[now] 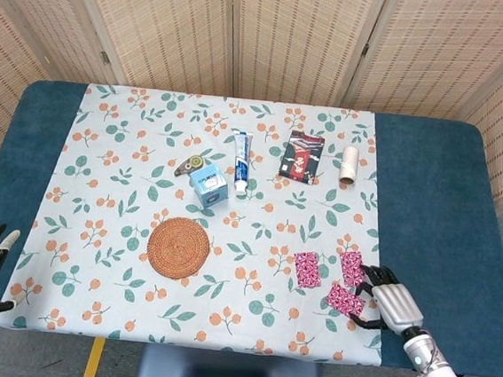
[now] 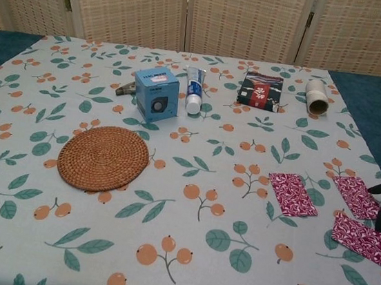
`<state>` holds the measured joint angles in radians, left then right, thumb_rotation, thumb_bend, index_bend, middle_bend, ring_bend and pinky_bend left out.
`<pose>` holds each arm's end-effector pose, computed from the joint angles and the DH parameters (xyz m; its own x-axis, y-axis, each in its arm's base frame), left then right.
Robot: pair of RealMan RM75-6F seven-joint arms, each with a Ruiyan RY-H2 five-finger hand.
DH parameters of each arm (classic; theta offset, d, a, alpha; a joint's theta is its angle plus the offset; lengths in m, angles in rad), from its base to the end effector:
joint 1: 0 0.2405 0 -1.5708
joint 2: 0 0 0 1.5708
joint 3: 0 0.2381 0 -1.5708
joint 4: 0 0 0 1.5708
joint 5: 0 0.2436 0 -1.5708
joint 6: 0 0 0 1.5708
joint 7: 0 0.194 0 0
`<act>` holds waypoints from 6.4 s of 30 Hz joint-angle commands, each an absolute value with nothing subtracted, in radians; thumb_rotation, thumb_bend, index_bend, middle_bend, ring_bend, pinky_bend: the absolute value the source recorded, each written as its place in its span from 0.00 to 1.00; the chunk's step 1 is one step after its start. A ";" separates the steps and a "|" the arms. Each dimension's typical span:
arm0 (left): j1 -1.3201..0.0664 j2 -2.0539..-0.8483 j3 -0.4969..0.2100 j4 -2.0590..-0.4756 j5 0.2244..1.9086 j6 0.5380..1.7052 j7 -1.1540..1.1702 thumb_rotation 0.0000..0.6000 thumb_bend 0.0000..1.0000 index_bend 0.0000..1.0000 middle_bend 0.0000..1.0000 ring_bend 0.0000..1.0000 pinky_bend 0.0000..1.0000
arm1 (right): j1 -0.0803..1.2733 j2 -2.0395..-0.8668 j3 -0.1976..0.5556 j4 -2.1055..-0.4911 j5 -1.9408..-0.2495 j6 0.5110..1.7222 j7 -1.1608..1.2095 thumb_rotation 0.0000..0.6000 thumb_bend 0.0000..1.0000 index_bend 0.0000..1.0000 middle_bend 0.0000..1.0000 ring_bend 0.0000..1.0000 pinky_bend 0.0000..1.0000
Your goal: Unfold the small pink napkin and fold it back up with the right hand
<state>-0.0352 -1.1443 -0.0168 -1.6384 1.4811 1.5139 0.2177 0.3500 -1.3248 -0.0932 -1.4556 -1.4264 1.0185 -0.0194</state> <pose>-0.3140 0.2083 0.1097 0.5413 0.0390 0.8399 0.8386 0.0482 -0.5427 -0.3107 -0.2529 -0.0295 0.4265 -0.4819 0.7654 -0.9041 -0.2011 0.3771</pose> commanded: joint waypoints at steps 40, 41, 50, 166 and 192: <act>-0.026 -1.142 -0.010 -1.625 1.495 1.523 0.191 1.00 0.17 0.11 0.00 0.06 0.00 | 0.488 -1.317 0.050 -1.652 -1.337 0.912 -0.171 0.68 0.32 0.15 0.05 0.00 0.00; -0.025 -1.143 -0.009 -1.622 1.494 1.523 0.189 1.00 0.17 0.11 0.00 0.06 0.00 | 0.499 -1.321 0.055 -1.657 -1.313 0.895 -0.188 0.69 0.32 0.13 0.05 0.00 0.00; -0.027 -1.146 -0.010 -1.609 1.493 1.515 0.179 1.00 0.17 0.11 0.00 0.06 0.00 | 0.566 -1.323 0.072 -1.696 -1.149 0.823 -0.314 0.94 0.32 0.10 0.03 0.00 0.00; -0.036 -1.157 -0.008 -1.630 1.490 1.498 0.207 1.00 0.17 0.11 0.00 0.06 0.00 | 0.569 -1.274 -0.008 -1.558 -1.049 0.835 -0.148 0.99 0.32 0.22 0.06 0.00 0.00; -0.023 -1.153 -0.005 -1.632 1.487 1.510 0.204 1.00 0.17 0.11 0.00 0.06 0.00 | 0.555 -1.288 0.009 -1.506 -1.120 0.798 -0.084 0.98 0.32 0.19 0.05 0.00 0.00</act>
<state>-0.0235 -1.1533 -0.0045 -1.6318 1.4873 1.5098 0.2042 0.5556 -1.2880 0.0088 -1.5066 -1.1191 0.7982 -0.0849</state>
